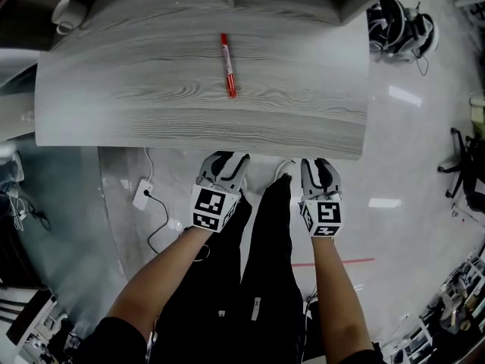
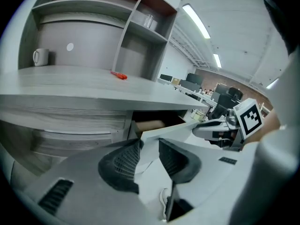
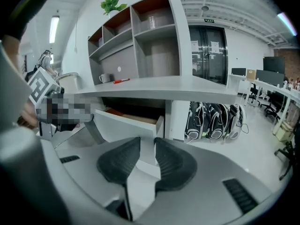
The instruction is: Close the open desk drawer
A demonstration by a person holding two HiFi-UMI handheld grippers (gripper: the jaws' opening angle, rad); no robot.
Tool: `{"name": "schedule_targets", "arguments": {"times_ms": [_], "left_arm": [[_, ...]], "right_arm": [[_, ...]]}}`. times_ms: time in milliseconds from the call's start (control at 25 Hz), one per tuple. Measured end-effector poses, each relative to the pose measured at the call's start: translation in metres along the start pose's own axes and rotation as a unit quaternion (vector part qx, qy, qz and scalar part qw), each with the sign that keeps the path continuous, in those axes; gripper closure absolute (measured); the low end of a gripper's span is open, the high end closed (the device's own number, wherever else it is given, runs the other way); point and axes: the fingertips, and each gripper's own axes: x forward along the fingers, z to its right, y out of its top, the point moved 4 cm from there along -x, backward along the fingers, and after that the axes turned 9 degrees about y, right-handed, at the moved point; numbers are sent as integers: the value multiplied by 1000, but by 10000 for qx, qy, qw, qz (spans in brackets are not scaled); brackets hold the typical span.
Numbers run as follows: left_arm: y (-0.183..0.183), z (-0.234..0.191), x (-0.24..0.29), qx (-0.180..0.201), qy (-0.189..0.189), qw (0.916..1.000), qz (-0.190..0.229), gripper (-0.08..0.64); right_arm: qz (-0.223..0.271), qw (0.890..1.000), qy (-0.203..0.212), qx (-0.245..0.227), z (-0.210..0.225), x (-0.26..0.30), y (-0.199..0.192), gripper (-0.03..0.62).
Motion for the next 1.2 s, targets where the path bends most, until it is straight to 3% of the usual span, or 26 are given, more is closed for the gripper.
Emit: {"name": "schedule_targets", "arguments": {"times_ms": [1200], "left_arm": [[12, -7, 15, 58, 176, 9994, 278, 422]], "right_arm": [[269, 9993, -60, 235, 10, 16, 11, 477]]}}
